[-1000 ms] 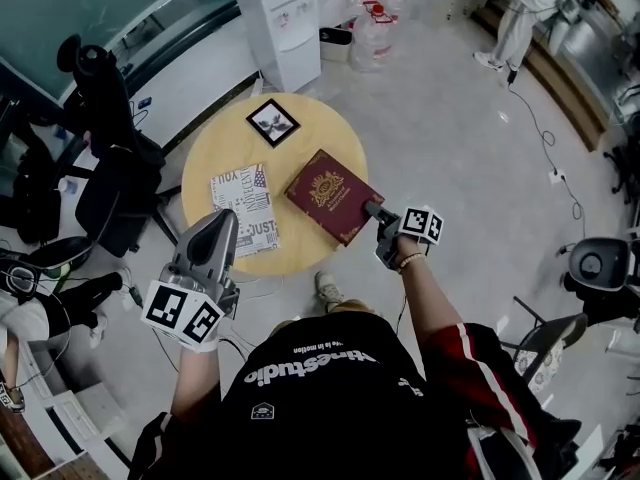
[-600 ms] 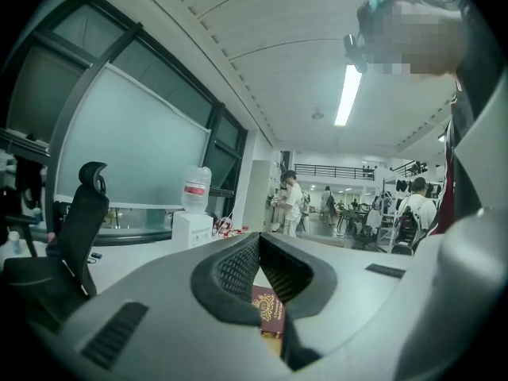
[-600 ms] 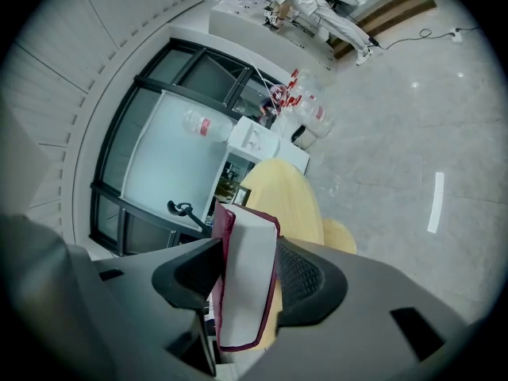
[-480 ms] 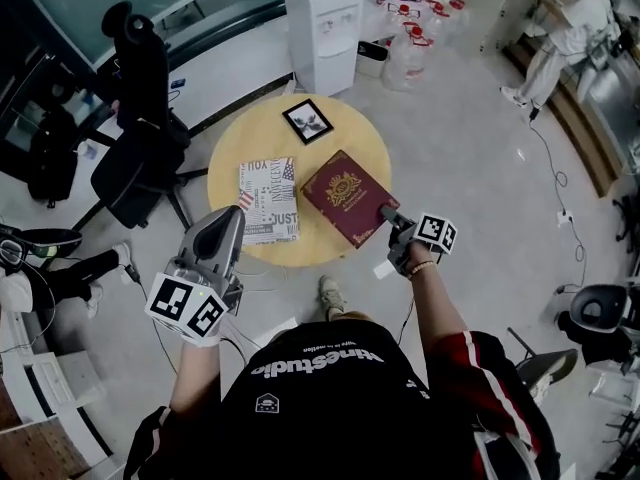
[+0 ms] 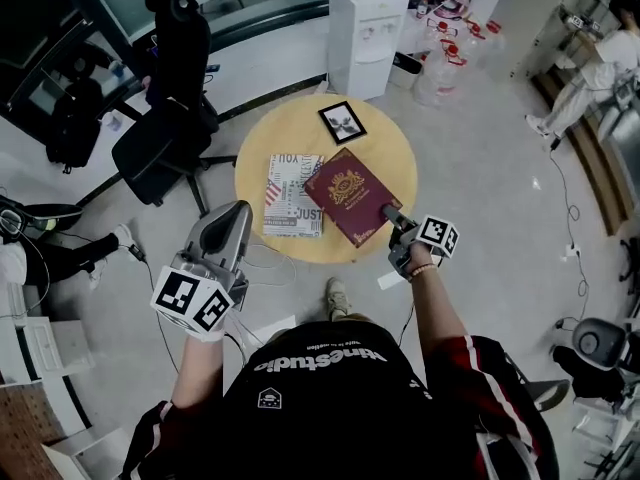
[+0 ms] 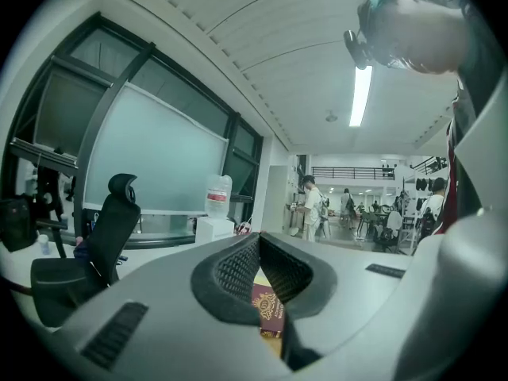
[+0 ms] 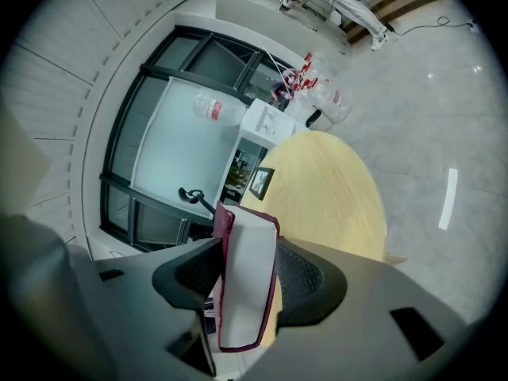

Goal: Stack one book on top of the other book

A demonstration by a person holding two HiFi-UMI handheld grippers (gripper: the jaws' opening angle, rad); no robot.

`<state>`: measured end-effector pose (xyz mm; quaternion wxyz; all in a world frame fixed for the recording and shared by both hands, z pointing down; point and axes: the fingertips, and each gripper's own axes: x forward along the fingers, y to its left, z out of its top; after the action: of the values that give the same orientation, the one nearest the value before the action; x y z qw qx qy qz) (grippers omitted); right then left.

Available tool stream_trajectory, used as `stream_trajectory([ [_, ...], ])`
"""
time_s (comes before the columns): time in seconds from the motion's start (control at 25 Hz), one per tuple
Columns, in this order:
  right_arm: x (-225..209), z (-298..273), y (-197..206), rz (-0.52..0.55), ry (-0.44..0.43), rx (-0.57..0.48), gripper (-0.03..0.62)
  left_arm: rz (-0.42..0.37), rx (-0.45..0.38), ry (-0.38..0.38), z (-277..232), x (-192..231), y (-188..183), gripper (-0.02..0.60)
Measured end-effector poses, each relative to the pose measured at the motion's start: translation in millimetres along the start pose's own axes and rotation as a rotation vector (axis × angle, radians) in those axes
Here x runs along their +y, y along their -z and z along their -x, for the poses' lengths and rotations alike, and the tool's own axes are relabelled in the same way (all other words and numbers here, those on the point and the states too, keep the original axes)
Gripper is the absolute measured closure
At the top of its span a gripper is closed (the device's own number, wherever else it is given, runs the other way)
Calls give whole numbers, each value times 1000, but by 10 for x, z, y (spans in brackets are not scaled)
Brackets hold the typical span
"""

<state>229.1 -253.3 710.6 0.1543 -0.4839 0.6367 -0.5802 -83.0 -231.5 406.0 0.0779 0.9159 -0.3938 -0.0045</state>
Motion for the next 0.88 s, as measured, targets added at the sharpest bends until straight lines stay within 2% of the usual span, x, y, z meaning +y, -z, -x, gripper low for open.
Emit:
stream_trajectory([
  [0.44, 276, -767, 176, -3, -10, 83, 358, 27, -15, -149, 343, 471, 4, 565],
  [0.88, 381, -1382, 364, -16, -12, 169, 359, 36, -9, -262, 540, 809, 43, 565],
])
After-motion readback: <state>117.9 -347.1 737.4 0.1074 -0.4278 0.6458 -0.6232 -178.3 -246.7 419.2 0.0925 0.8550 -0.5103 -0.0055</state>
